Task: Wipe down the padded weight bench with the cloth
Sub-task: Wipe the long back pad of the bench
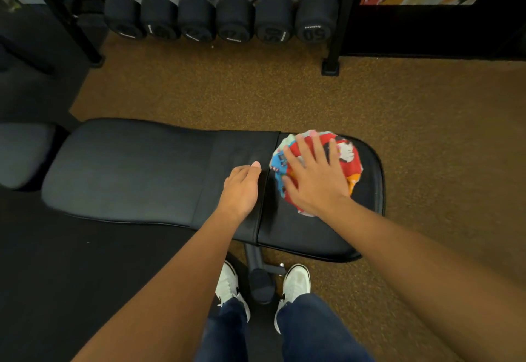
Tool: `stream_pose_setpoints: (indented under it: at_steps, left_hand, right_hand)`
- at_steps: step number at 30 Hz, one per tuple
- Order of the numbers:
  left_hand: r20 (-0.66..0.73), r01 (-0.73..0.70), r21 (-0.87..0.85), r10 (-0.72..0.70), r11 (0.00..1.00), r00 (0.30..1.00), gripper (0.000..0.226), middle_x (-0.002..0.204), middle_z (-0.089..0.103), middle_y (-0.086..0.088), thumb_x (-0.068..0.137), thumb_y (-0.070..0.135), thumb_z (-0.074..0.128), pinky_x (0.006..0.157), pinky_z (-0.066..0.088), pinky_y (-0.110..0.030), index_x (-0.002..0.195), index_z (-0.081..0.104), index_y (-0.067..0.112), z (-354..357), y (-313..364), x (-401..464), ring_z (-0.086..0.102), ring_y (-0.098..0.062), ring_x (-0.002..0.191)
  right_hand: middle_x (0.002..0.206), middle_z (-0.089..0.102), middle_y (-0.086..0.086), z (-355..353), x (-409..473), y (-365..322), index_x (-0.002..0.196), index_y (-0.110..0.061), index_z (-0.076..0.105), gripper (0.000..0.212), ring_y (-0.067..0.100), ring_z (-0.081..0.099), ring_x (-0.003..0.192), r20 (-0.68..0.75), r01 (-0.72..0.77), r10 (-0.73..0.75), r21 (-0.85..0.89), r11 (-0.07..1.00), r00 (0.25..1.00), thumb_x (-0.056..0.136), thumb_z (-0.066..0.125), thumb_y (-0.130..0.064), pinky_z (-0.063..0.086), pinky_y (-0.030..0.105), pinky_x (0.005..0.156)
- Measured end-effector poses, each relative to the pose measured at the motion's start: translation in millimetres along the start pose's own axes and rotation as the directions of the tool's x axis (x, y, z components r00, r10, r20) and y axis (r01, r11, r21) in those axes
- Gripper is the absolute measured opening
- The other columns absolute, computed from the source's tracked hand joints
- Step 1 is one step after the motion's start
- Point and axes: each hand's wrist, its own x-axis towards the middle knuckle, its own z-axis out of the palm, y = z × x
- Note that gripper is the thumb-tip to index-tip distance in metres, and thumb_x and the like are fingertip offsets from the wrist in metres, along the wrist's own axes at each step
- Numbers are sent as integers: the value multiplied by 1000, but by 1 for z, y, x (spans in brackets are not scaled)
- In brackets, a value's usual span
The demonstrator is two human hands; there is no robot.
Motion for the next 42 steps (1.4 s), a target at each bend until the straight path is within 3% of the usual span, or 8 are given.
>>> stream_pose_setpoints:
  at_steps: [6, 12, 15, 19, 24, 30, 37, 42]
  left_hand:
    - [-5, 24, -31, -25, 999, 1000, 48, 137, 47, -1, 99, 45, 26, 111, 23, -36, 121, 62, 21, -4, 2, 1, 36, -19, 132]
    - [16, 24, -81, -23, 996, 1000, 42, 142, 44, 4, 100, 39, 28, 107, 22, -30, 120, 61, 21, -6, 0, 1, 33, -13, 134]
    - [25, 33, -120, -30, 992, 999, 38, 143, 43, 5, 99, 38, 31, 106, 23, -28, 118, 60, 23, -8, -2, 1, 34, -12, 134]
    - [26, 26, -94, -23, 995, 999, 45, 141, 43, 6, 100, 41, 27, 110, 22, -31, 123, 59, 21, -10, 0, 0, 32, -12, 135]
    - [6, 28, -76, -28, 997, 1000, 47, 139, 45, 3, 100, 43, 27, 112, 23, -34, 124, 60, 21, -7, 0, 1, 34, -15, 133]
    - [-9, 23, -87, -24, 996, 1000, 44, 136, 49, -2, 100, 39, 29, 110, 26, -35, 119, 63, 18, -9, 2, 4, 39, -18, 129]
    - [20, 80, -218, -77, 973, 997, 43, 140, 46, 0, 98, 47, 28, 112, 29, -46, 114, 63, 27, -13, 1, 4, 39, -15, 131]
    - [-39, 47, -247, -59, 968, 998, 41, 132, 50, 5, 98, 43, 33, 105, 32, -34, 118, 62, 23, -17, -6, -1, 43, -10, 122]
  right_hand:
    - [156, 27, 14, 8, -48, -38, 146, -14, 38, 65, 38, 10, 146, 59, 342, -342, 1, 940, 938, 95, 28, -52, 5, 58, 115]
    - [157, 27, 4, 8, -70, 4, 145, -30, 39, 57, 29, 15, 147, 57, 611, -612, 47, 791, 788, 96, 32, -56, 5, 50, 116]
    - [158, 21, 4, 3, -55, 29, 148, -32, 33, 58, 26, 12, 147, 61, 500, -501, 40, 865, 863, 96, 29, -57, 4, 48, 116]
    - [158, 25, 6, -2, -13, 46, 150, -25, 31, 62, 28, 11, 148, 8, 159, -159, 7, 987, 987, 96, 22, -54, 7, 49, 118]
    - [160, 16, 11, 2, 14, 2, 152, -17, 21, 61, 35, 6, 147, 13, -98, 98, 0, 995, 995, 97, 21, -44, 1, 55, 116]
    - [158, 19, 14, 13, -40, -52, 151, -10, 22, 61, 33, 7, 148, 8, 248, -249, 66, 967, 969, 99, 26, -41, 6, 52, 117]
    - [155, 31, 9, 19, -57, -48, 146, -21, 39, 56, 33, 17, 146, 58, 592, -593, 38, 805, 803, 96, 34, -47, 3, 53, 117]
    - [154, 34, 3, 16, -26, -47, 145, -27, 40, 51, 28, 18, 146, 84, 755, -754, 27, 655, 651, 98, 34, -47, -5, 50, 117]
